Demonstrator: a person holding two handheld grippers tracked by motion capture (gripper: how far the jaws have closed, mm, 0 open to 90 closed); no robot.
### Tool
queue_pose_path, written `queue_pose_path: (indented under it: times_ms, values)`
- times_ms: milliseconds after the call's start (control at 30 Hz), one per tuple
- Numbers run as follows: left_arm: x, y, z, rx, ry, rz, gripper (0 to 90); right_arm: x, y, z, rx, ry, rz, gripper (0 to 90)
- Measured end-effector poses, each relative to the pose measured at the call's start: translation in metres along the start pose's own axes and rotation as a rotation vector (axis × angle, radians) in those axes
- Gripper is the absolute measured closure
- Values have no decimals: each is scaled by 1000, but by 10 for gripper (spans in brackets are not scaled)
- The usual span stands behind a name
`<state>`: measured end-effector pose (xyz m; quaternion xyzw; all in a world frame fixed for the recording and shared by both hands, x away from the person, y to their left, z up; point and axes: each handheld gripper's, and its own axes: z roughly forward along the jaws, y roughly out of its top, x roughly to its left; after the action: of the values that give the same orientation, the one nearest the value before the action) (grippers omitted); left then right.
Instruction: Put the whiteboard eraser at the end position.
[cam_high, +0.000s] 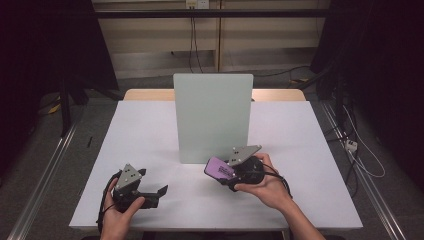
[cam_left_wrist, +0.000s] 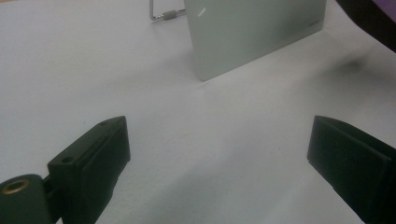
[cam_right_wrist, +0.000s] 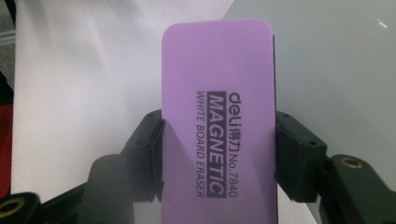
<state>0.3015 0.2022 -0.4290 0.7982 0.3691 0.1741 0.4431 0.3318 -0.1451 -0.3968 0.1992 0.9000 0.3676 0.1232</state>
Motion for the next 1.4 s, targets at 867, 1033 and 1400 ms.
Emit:
queue_pose_path:
  times_ms: [867,1033,1400]
  values:
    - [1,1,4,14,-8,6,59,5,-1,46,159,87,-98,411]
    - [1,0,4,5,-4,1,59,2,-4,48,148,96,-66,410]
    - [2,0,6,21,-3,-4,59,-1,-8,48,99,88,-18,367]
